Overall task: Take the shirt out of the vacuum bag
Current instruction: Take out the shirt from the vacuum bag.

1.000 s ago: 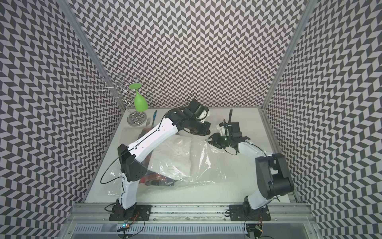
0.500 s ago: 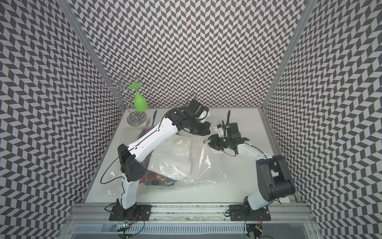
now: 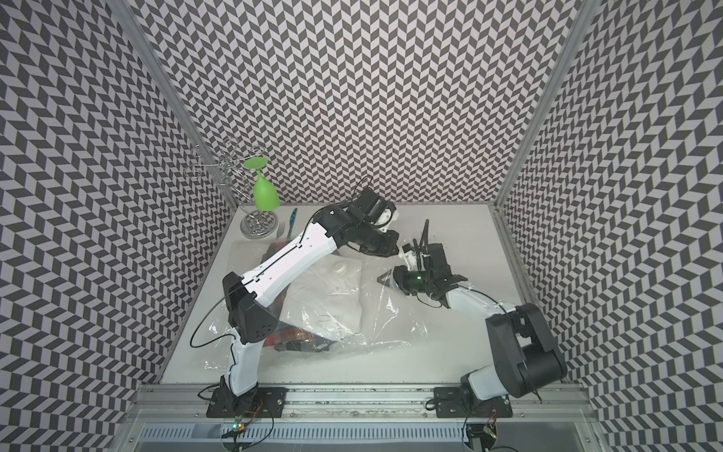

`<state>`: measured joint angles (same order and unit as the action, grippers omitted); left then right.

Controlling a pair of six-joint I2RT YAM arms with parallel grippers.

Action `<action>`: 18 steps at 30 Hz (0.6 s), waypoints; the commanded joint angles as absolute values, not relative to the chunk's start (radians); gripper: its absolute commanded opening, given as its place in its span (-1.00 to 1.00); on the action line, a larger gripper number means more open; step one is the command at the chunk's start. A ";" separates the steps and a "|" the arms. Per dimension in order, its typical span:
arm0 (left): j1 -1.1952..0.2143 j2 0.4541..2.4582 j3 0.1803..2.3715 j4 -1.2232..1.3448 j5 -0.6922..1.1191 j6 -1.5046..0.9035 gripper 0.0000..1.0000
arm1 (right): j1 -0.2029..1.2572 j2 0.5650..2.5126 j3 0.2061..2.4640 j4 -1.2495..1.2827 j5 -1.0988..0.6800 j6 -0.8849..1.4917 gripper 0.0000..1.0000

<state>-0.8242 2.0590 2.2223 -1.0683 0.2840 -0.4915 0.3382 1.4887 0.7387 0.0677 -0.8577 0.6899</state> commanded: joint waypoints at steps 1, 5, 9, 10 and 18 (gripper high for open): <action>-0.832 2.018 2.238 -1.031 0.321 -0.485 -1.00 | 0.358 1.535 0.759 0.199 -0.888 0.712 -0.17; -0.831 2.005 2.235 -1.038 0.316 -0.483 -1.00 | 0.358 1.592 0.756 0.253 -0.894 0.712 -0.16; -0.831 1.982 2.208 -1.021 0.320 -0.481 -1.00 | 0.362 1.633 0.762 0.315 -0.901 0.723 -0.15; -0.831 1.976 2.197 -1.012 0.322 -0.482 -1.00 | 0.363 1.642 0.765 0.324 -0.903 0.727 -0.14; -0.832 1.967 2.174 -0.989 0.331 -0.487 -1.00 | 0.407 1.725 0.793 0.402 -0.873 0.771 -0.13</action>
<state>-0.8242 2.0026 2.1757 -1.0401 0.3008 -0.4915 0.3912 1.7020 0.7658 0.3168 -0.8879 0.7444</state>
